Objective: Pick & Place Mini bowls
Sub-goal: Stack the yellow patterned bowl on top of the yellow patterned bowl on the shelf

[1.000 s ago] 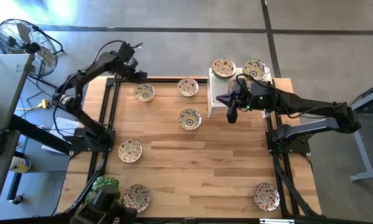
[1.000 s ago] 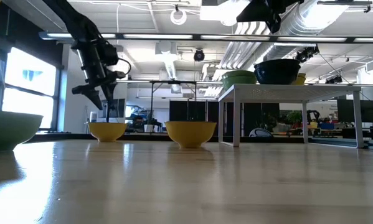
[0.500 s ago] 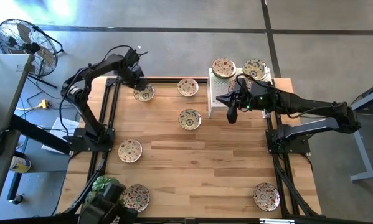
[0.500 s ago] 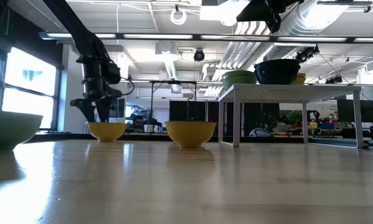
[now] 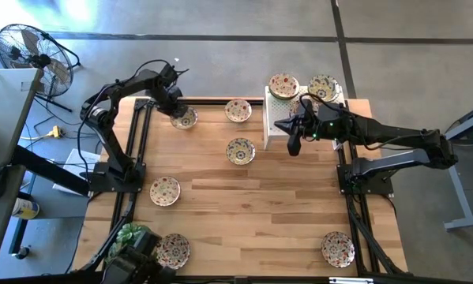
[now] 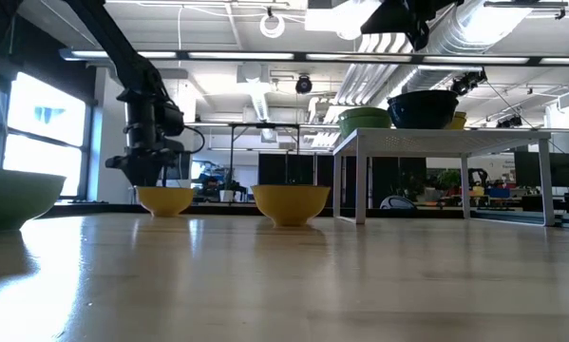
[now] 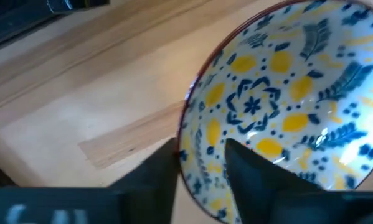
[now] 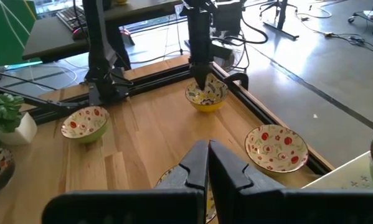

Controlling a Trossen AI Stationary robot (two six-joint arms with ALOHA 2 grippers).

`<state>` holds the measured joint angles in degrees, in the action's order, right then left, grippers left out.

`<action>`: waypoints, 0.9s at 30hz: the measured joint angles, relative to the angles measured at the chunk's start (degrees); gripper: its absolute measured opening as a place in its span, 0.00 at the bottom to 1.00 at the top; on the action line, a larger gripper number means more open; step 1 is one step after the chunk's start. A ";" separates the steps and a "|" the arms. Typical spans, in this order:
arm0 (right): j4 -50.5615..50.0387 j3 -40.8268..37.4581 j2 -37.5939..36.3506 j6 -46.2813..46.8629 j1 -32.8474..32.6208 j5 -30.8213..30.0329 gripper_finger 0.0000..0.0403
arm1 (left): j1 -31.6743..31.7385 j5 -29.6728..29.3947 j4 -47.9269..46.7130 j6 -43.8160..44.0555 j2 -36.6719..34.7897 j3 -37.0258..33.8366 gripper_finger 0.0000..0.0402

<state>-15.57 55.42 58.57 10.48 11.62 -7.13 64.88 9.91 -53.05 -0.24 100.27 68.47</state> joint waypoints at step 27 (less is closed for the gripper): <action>-0.02 0.00 0.01 -1.56 -0.02 1.75 0.00 | -9.93 6.23 -16.42 6.81 -21.08 4.07 0.01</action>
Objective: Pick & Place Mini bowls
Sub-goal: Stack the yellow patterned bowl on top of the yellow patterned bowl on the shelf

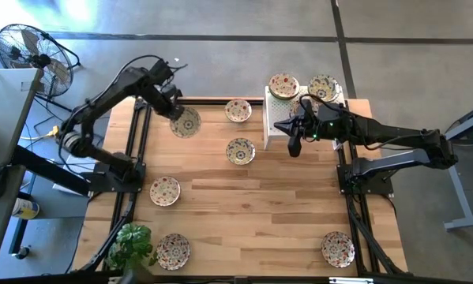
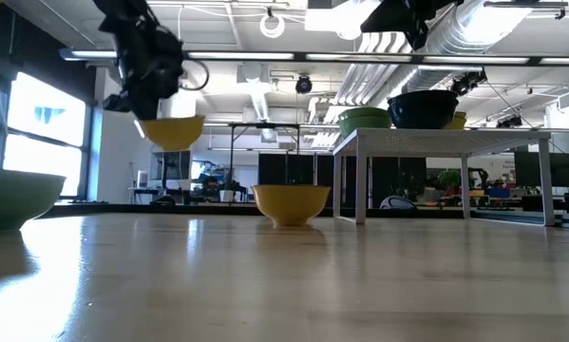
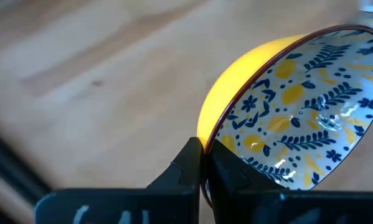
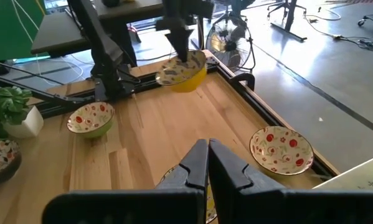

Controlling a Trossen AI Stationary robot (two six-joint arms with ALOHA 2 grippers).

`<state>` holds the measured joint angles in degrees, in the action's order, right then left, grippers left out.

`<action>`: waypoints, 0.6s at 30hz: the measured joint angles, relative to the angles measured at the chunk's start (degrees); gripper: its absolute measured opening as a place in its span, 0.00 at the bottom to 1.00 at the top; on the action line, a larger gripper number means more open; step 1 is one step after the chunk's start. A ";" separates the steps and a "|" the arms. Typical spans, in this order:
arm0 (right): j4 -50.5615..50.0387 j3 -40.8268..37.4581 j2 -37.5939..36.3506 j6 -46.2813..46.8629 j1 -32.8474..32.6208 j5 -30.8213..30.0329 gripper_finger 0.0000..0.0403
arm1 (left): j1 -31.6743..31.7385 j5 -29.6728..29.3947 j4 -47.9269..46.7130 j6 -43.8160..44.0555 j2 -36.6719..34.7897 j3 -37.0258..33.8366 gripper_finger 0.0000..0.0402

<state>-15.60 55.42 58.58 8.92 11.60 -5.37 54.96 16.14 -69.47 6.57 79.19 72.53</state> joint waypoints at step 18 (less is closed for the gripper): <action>-3.14 0.00 0.01 0.07 -1.09 6.17 0.00 | -43.41 -4.90 14.34 38.31 -3.95 -0.16 0.01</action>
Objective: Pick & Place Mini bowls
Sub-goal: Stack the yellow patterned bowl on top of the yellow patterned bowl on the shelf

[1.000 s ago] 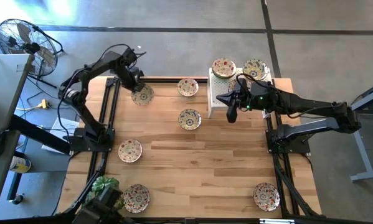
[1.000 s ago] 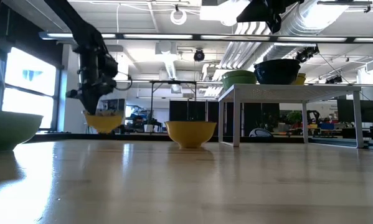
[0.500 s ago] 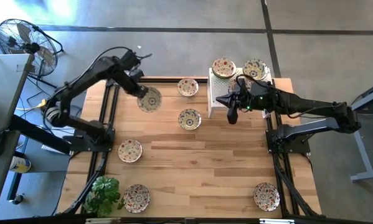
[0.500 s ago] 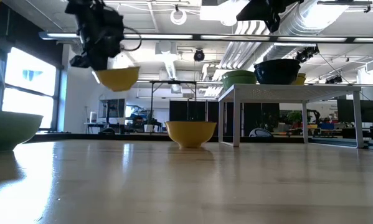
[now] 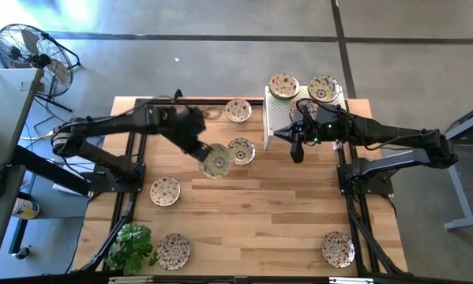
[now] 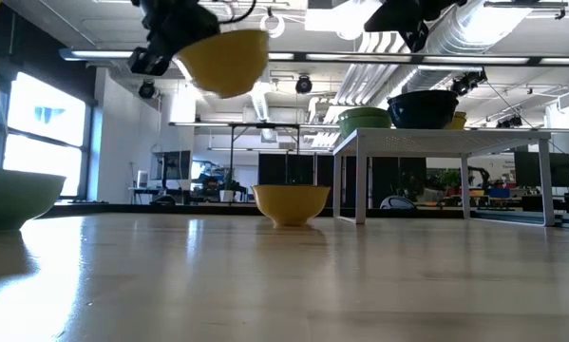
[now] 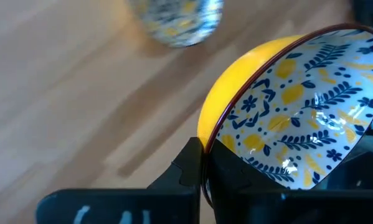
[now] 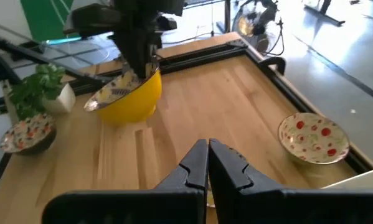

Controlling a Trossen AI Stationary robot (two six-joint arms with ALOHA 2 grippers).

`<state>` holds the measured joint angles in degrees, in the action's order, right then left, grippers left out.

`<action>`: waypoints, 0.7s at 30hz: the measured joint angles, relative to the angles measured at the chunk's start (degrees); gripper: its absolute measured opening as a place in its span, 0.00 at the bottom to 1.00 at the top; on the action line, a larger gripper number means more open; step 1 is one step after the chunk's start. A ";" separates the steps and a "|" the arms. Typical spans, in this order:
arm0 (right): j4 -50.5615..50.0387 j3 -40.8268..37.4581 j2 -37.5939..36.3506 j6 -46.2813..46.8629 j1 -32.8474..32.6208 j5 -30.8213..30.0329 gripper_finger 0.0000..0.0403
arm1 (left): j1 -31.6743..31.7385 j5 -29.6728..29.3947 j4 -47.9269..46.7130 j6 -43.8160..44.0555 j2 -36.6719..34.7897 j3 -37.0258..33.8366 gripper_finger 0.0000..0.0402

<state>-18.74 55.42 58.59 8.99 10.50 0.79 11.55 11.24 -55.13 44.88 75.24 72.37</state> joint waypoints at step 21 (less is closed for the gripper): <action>-3.07 0.00 2.78 8.62 -21.59 -20.23 0.01 | -14.60 -10.14 33.05 15.84 0.15 -26.14 0.01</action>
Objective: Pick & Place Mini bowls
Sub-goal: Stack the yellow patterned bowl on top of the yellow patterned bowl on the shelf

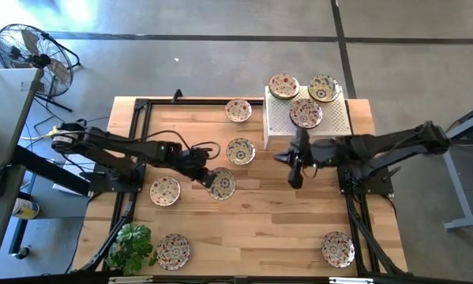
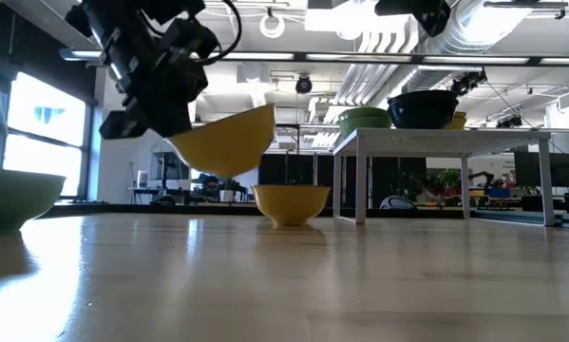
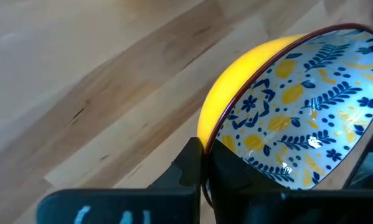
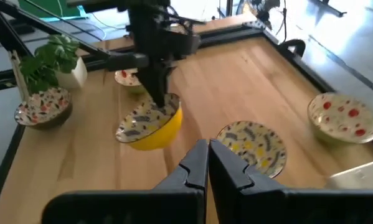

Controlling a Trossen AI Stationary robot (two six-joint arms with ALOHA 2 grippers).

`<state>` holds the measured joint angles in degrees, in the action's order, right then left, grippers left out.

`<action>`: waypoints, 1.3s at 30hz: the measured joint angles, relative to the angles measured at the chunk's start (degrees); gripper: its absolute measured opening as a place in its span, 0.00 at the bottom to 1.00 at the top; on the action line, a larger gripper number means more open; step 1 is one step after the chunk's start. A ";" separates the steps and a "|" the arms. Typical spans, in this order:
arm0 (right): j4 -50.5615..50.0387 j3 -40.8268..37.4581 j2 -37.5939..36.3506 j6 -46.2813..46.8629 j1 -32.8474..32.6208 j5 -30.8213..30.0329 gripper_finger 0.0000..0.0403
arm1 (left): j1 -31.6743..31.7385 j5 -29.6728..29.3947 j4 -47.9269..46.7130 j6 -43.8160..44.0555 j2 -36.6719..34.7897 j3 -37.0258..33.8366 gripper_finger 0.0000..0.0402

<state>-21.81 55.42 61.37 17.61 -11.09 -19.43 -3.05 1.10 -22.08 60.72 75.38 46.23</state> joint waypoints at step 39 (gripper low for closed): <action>2.00 0.00 10.66 14.41 -12.20 -7.20 0.03 | 0.14 4.15 21.32 -6.42 25.04 10.07 0.14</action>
<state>-19.81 55.42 72.03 32.02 -23.29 -26.63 -2.91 5.26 -0.76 54.30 100.42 56.30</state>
